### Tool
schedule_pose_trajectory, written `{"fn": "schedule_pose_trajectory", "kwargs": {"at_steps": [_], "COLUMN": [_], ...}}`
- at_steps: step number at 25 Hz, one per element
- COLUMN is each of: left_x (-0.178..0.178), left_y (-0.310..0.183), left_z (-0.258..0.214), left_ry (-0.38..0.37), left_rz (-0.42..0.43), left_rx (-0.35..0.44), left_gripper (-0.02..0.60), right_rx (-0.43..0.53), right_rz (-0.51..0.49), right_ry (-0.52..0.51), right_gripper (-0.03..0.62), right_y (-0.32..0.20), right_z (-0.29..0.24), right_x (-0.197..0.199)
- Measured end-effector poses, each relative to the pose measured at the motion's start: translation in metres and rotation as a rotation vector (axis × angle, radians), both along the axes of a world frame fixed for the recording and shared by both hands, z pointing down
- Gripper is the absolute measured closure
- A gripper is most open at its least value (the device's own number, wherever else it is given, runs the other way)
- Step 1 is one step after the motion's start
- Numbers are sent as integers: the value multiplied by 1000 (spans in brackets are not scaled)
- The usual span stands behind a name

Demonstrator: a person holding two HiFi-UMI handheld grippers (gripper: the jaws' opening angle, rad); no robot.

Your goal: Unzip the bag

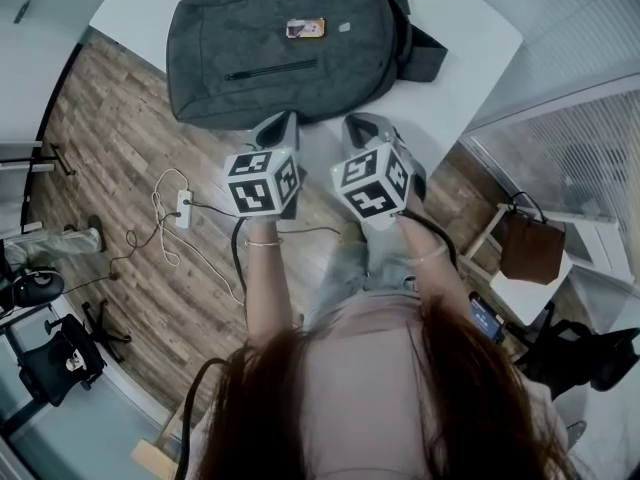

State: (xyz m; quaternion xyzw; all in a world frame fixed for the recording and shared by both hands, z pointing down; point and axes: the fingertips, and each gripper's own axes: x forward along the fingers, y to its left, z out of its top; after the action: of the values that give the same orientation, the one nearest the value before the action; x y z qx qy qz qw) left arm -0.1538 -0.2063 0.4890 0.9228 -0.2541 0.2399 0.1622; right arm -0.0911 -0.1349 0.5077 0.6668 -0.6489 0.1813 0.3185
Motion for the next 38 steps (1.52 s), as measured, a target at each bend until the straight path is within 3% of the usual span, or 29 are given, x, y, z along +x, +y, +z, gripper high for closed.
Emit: {"fn": "schedule_pose_trajectory", "kwargs": {"at_steps": [12,38], "left_x": [1,6], "left_y": [0,-1], "left_z": [4,10], "left_ry": [-36,-163], "left_rz": [10,-62], "left_rx": [-14,22], "left_gripper": [572,572], "right_rx": [12,53], "right_rz": [21,-100], "right_ry": [-4,-8], "right_gripper": [583,583], "right_y": [5,7], "right_z": [-4,-21], "right_x": [19,79]}}
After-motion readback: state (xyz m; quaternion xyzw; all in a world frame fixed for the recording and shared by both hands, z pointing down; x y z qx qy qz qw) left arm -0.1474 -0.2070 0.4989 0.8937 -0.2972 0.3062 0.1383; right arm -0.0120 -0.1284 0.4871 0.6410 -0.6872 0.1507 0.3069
